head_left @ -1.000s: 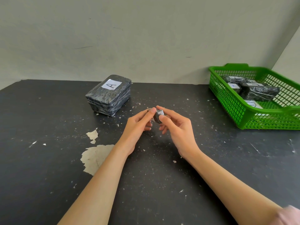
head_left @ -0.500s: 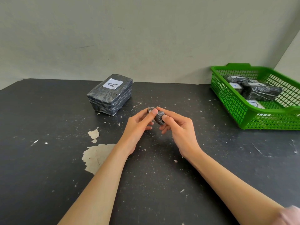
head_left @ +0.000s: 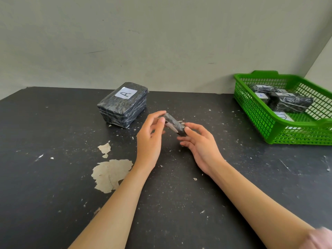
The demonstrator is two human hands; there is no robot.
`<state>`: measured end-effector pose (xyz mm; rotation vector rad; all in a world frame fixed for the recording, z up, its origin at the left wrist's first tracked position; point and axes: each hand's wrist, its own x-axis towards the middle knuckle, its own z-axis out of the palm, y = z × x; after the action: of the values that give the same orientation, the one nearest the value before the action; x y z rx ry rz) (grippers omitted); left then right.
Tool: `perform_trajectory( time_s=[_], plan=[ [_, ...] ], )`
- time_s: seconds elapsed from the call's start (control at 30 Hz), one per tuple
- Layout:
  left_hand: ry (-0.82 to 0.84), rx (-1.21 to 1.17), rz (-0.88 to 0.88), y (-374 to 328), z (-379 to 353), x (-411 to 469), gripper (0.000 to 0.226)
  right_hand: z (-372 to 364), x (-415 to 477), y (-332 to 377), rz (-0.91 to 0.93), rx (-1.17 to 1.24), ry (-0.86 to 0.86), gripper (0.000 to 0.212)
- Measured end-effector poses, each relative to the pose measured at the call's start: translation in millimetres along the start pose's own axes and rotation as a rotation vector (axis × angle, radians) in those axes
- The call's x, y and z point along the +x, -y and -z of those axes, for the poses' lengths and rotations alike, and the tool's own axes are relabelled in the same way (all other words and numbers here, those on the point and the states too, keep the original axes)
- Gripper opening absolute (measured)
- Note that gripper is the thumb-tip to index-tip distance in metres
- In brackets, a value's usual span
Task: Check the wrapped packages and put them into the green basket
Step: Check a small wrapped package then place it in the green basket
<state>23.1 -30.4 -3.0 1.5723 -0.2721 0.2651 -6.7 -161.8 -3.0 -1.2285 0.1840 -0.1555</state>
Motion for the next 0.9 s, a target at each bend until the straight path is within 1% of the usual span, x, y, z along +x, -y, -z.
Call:
perform_trajectory(
  time_s=[0.07, 0.13, 0.2, 0.3, 0.37, 0.43, 0.6, 0.9],
  plan=[
    [0.006, 0.034, -0.086, -4, -3, -3, 0.018, 2, 3, 2, -0.037, 0.072, -0.013, 0.014],
    [0.035, 0.041, -0.131, -7, -7, -5, 0.015, 4, 5, 3, -0.045, 0.127, -0.002, 0.016],
    [0.070, -0.003, -0.124, -9, -11, -8, 0.017, 6, 7, 3, -0.055, 0.194, 0.018, 0.023],
    [0.068, -0.074, -0.035, -11, -15, -10, 0.024, 9, 10, 4, -0.076, 0.271, 0.039, 0.032],
    [0.023, -0.093, 0.018, -12, -14, -10, 0.020, 10, 10, 4, -0.088, 0.283, 0.051, 0.031],
    [0.001, -0.112, 0.032, -13, -13, -9, 0.017, 10, 10, 4, -0.089, 0.271, 0.068, 0.030],
    [-0.036, -0.081, -0.008, -14, -17, -10, 0.015, 9, 12, 3, -0.084, 0.267, 0.065, 0.029],
    [-0.041, -0.078, -0.041, -12, -16, -10, 0.017, 9, 11, 3, -0.080, 0.280, 0.040, 0.026]
  ],
)
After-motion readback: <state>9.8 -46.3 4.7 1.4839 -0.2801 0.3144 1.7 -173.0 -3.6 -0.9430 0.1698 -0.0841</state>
